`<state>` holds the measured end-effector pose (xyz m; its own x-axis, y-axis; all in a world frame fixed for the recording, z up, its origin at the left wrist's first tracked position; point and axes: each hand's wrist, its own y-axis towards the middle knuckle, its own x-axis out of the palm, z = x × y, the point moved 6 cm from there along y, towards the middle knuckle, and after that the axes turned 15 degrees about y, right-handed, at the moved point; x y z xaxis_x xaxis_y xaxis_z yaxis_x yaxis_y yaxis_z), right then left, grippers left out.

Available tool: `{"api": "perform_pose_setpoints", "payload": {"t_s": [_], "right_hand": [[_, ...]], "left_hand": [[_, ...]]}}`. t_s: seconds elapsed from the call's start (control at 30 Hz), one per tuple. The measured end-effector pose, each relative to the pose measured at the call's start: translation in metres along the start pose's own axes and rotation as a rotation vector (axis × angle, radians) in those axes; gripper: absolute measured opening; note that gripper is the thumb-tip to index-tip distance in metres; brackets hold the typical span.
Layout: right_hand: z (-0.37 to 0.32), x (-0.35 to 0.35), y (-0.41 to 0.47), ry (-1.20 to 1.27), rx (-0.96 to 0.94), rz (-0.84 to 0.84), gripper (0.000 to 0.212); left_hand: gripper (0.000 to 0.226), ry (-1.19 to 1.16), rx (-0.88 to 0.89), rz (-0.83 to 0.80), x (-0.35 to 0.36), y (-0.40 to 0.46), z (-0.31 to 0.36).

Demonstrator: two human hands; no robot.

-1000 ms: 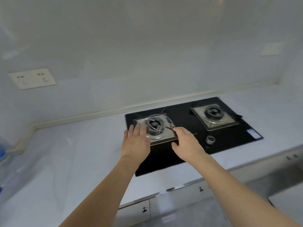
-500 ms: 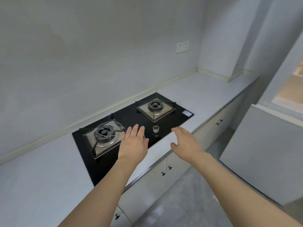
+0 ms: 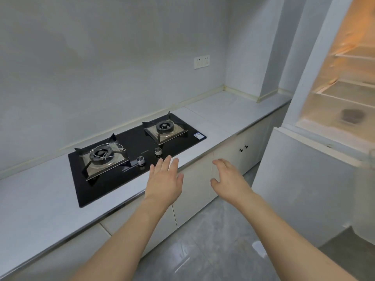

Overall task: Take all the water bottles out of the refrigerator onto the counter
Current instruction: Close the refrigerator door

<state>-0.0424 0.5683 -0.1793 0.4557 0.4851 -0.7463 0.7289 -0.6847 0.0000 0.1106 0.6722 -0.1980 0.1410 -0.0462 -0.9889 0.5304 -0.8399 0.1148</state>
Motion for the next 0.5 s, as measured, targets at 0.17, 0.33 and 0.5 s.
{"api": "perform_pose_setpoints", "payload": {"t_s": [0.17, 0.33, 0.5], "right_hand": [[0.02, -0.026, -0.026, 0.005, 0.032, 0.046, 0.058], [0.043, -0.043, -0.055, -0.013, 0.058, 0.065, 0.057], [0.066, -0.066, -0.083, 0.029, 0.057, 0.086, 0.056]], "left_hand": [[0.056, 0.009, 0.027, 0.024, -0.005, -0.006, 0.026], [0.056, -0.006, 0.069, 0.037, -0.004, -0.015, 0.069], [0.055, 0.025, 0.064, 0.025, -0.006, -0.04, 0.101]]}}
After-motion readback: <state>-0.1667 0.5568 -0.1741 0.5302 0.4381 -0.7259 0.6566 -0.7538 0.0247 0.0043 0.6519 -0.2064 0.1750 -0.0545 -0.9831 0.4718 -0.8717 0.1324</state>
